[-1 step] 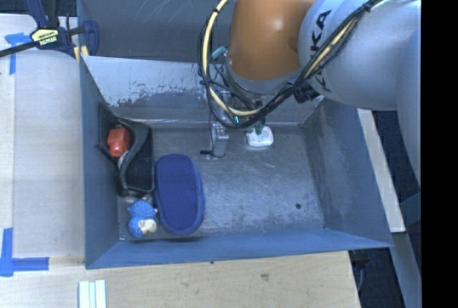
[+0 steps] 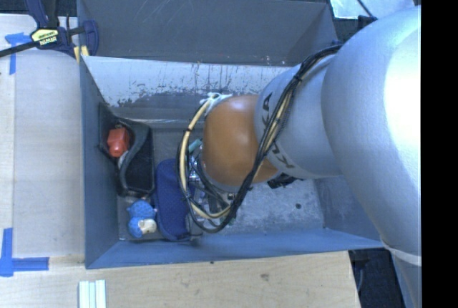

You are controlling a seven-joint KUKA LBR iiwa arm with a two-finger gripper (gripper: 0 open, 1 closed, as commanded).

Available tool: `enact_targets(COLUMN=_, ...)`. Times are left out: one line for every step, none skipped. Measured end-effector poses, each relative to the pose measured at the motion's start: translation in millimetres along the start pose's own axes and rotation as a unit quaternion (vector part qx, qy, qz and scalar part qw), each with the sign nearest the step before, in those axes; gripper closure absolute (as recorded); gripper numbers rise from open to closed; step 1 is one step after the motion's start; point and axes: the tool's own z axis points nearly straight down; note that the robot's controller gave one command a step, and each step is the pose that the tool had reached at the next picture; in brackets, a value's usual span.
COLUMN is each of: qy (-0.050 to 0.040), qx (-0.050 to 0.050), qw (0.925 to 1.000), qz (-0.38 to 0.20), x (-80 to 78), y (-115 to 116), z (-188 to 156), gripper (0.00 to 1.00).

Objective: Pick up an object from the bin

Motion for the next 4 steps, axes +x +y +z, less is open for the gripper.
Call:
enact_targets(qy=0.0072, qx=0.006, qw=0.9986, qz=0.052, x=3.9, y=72.9, z=-30.2, gripper=0.00)
enact_targets(qy=0.0061, qx=0.008, qw=0.9994, qz=-0.032, x=0.5, y=65.0, z=-29.0, gripper=0.00)
enact_targets(qy=0.0078, qx=0.008, qw=0.9989, qz=-0.045, x=2.0, y=65.6, z=-26.6, gripper=0.00)
enact_targets(qy=0.0062, qx=0.007, qw=0.9978, qz=-0.065, x=1.0, y=65.9, z=-26.7, gripper=0.00)
